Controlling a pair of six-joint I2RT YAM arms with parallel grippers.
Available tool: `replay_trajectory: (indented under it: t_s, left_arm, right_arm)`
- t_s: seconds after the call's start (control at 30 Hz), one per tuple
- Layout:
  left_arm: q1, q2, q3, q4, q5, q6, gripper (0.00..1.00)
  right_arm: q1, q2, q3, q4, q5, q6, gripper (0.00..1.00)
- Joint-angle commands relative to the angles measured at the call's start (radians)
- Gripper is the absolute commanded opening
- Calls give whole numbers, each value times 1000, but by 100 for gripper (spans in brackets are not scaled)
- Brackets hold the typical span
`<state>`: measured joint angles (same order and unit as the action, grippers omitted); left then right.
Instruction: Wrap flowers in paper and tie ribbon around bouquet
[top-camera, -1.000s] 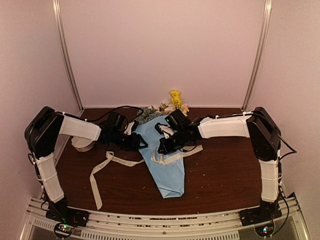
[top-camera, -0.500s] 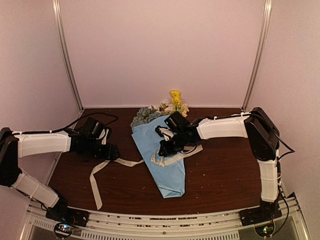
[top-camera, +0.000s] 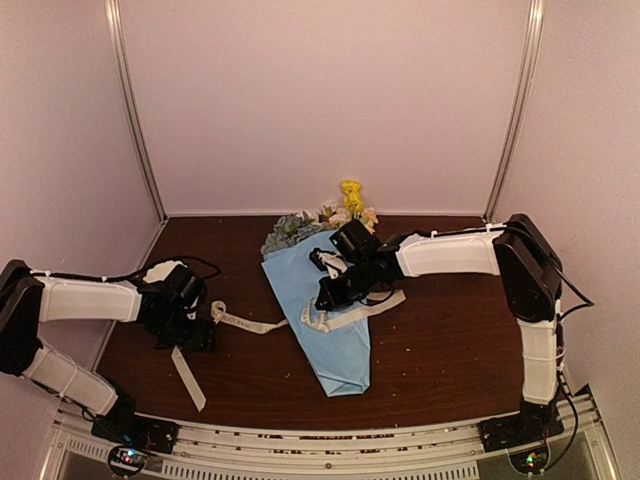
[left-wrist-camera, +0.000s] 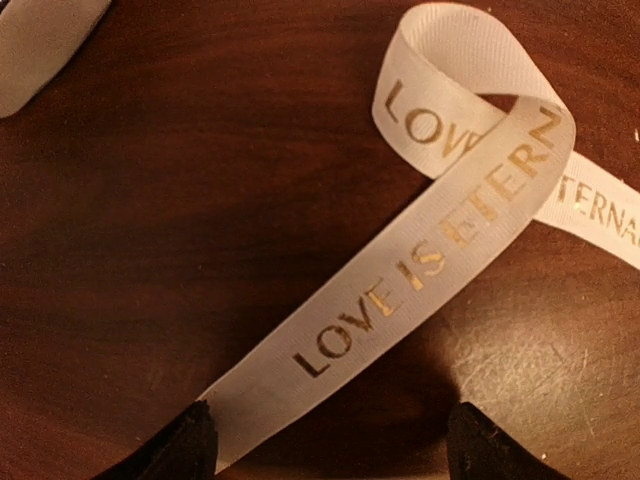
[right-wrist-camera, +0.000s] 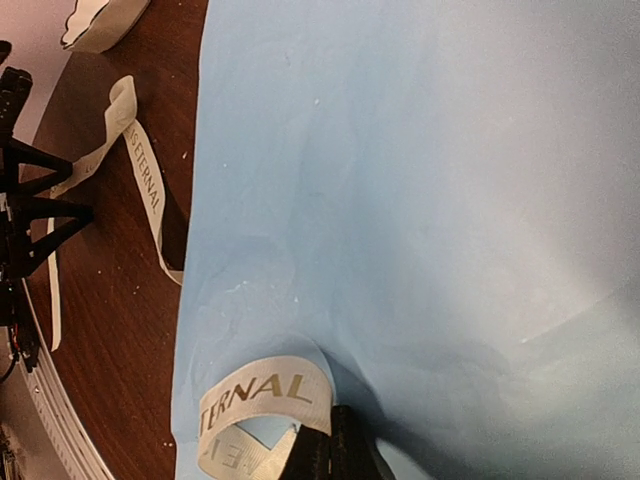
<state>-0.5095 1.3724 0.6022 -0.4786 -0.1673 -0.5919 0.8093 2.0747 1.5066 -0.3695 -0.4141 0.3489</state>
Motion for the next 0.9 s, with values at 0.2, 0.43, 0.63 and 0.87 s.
replay_trajectory:
  t_s: [0.2, 0.43, 0.63, 0.87]
  left_arm:
    - [5, -40, 41, -22, -42, 27, 82]
    - [89, -158, 31, -46, -19, 28, 85]
    - [136, -130, -77, 41, 77, -15, 85]
    - [143, -78, -101, 103, 142, 28, 21]
  right_arm:
    - [1, -68, -3, 5, -3, 7, 0]
    - [1, -81, -14, 10, 2, -3, 0]
    - [0, -76, -12, -1, 2, -14, 0]
    - [0, -67, 14, 10, -30, 2, 0]
